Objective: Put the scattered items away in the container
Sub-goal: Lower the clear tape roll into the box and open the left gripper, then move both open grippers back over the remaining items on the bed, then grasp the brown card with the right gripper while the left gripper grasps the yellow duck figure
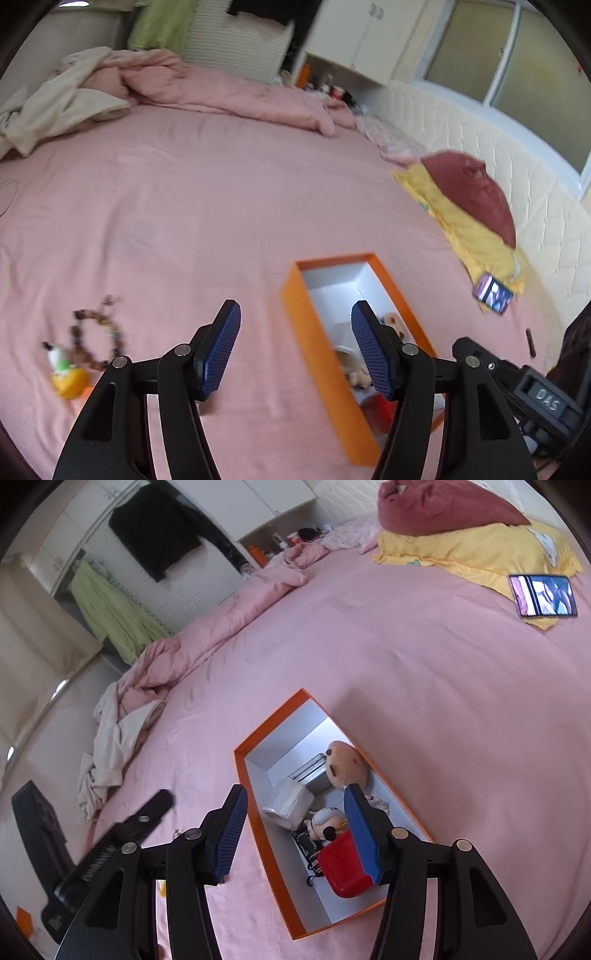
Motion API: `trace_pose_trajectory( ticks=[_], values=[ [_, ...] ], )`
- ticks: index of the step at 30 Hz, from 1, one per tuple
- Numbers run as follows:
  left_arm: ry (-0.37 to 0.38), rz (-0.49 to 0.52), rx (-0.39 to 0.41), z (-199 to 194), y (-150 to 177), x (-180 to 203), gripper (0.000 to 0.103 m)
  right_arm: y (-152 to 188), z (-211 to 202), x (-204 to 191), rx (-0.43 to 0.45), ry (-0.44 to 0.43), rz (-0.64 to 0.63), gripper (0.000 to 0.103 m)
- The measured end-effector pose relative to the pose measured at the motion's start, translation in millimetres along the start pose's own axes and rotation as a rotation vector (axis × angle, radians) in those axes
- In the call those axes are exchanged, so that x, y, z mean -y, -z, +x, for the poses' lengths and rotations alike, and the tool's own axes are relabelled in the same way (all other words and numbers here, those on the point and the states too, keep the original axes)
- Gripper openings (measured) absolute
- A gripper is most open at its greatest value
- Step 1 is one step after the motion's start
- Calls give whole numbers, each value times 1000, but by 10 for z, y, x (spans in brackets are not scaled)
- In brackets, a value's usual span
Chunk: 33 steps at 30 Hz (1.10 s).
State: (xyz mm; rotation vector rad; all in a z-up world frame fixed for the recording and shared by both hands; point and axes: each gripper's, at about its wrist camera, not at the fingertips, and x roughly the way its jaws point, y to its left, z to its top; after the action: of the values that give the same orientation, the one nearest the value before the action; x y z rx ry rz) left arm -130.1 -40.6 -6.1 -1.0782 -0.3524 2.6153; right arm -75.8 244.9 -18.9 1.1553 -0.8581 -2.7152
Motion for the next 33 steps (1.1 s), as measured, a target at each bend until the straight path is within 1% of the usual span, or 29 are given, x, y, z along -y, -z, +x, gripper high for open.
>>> trace_pose_trajectory(
  ticks=[1, 2, 3, 6, 9, 11, 13, 15, 18, 21, 25, 26, 28, 31, 33],
  values=[
    [-23, -5, 14, -97, 5, -131, 69, 20, 23, -72, -11, -19, -32, 54],
    [-61, -5, 21, -188, 21, -262, 81, 41, 49, -148, -23, -42, -66, 54],
    [-102, 3, 23, -276, 48, -406, 82, 63, 75, -225, -35, -64, -101, 54],
    [-209, 18, -6, -428, 188, -812, 82, 226, 163, -564, -77, -108, -260, 54],
    [-277, 6, -63, -507, 423, -1227, 82, 476, 269, -891, -125, -129, -422, 54],
    [-311, -18, -91, -540, 603, -1448, 82, 688, 377, -1052, -159, -128, -503, 54],
    [-338, -19, -95, -562, 747, -1583, 82, 852, 550, -1130, -211, -108, -532, 54],
    [-373, 11, -97, -534, 857, -1654, 82, 987, 762, -1168, -273, -84, -535, 54],
    [-354, 20, -112, -454, 877, -1762, 82, 1028, 1054, -1120, -342, -50, -464, 54],
    [-325, 23, -124, -353, 832, -1821, 82, 981, 1245, -1094, -351, -11, -427, 54],
    [-283, 39, -136, -138, 703, -1838, 82, 951, 1423, -1173, -353, -18, -416, 58],
    [-266, 31, -145, -73, 673, -1854, 82, 953, 1457, -1189, -355, -22, -416, 59],
    [-220, -16, -170, 56, 622, -1911, 82, 944, 1549, -1241, -372, -35, -404, 59],
    [-222, -85, -253, 293, 605, -2003, 82, 952, 1701, -1322, -384, -26, -406, 60],
    [-241, -73, -269, 371, 603, -1999, 82, 984, 1811, -1395, -391, -6, -435, 62]
  ],
)
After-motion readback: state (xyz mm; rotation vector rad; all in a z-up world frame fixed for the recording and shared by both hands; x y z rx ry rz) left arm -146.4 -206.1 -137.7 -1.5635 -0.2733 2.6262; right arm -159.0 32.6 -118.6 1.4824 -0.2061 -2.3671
